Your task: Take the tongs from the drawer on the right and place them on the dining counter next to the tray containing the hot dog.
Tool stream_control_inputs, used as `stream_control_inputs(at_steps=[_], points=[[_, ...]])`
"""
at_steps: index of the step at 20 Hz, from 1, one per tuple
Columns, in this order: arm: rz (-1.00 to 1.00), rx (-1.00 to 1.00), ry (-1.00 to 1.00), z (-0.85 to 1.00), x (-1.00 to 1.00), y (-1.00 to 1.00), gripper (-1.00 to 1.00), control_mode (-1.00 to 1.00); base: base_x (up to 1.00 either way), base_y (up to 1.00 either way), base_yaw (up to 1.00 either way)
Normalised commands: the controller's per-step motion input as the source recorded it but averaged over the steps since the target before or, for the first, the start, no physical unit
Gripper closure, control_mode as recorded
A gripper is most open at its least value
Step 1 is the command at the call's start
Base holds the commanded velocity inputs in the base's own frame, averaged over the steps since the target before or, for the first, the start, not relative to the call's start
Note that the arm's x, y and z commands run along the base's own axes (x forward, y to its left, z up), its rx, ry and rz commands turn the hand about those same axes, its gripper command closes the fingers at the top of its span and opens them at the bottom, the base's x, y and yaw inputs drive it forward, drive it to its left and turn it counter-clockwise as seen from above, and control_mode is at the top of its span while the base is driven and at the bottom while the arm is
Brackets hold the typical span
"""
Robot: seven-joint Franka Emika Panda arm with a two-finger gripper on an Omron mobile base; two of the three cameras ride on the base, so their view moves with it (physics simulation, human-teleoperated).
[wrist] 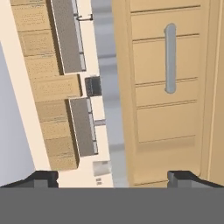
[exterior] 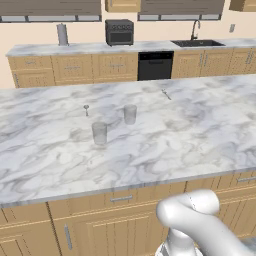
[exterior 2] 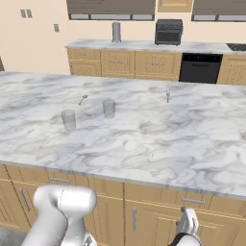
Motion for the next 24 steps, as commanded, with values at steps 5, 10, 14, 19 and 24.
stream_control_inputs(at_steps=[5, 10, 14, 19, 24], points=[[0.0, 0.0, 0.0, -0.25, 0.18, -0.17, -1.0, -1.0, 0.0, 0.0, 0.0], [0.0, 0.0, 0.0, -0.28, 0.17, -0.13, -1.0, -1.0, 0.0, 0.0, 0.0], [0.0, 0.01, 0.0, -0.23, 0.15, -0.15, -1.0, -1.0, 0.0, 0.0, 0.0], [0.0, 0.0, 0.0, -0.25, 0.15, -0.16, -1.0, -1.0, 0.0, 0.0, 0.0], [0.0, 0.03, 0.0, -0.24, 0.21, -0.18, -1.0, -1.0, 0.0, 0.0, 0.0]])
